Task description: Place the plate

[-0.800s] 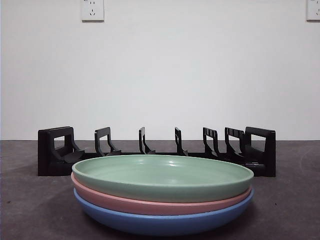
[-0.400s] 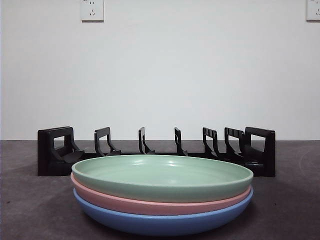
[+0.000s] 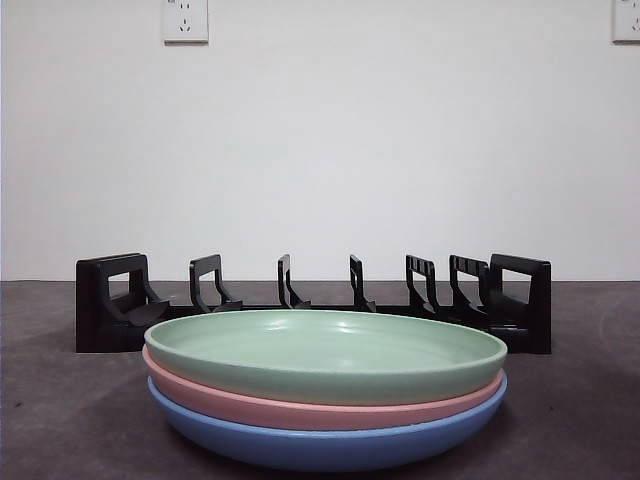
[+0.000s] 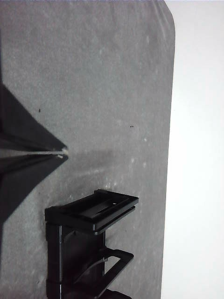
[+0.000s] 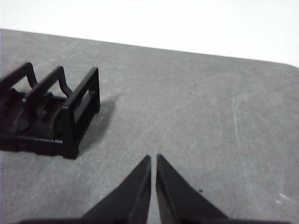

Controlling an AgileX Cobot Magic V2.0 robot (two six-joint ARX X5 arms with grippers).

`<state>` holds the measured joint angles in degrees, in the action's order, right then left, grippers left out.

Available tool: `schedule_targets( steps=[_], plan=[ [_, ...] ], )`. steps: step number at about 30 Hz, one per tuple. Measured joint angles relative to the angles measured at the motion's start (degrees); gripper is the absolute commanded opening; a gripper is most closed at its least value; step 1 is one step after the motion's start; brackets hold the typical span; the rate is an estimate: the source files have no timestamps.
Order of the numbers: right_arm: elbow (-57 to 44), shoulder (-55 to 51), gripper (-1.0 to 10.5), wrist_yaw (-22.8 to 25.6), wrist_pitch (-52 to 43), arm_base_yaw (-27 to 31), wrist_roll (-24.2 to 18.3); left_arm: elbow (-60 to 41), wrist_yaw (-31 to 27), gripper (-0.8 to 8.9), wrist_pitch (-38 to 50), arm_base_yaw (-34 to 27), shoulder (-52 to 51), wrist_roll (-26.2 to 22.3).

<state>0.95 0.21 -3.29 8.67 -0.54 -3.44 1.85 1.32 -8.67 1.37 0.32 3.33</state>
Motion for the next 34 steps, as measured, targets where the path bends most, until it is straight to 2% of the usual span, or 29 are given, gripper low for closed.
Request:
schedule_targets(
  steps=[34],
  plan=[
    [0.0, 0.0, 0.2, 0.02, -2.32, 0.0, 0.7, 0.0, 0.02, 0.08, 0.0, 0.0, 0.0, -0.35]
  ],
)
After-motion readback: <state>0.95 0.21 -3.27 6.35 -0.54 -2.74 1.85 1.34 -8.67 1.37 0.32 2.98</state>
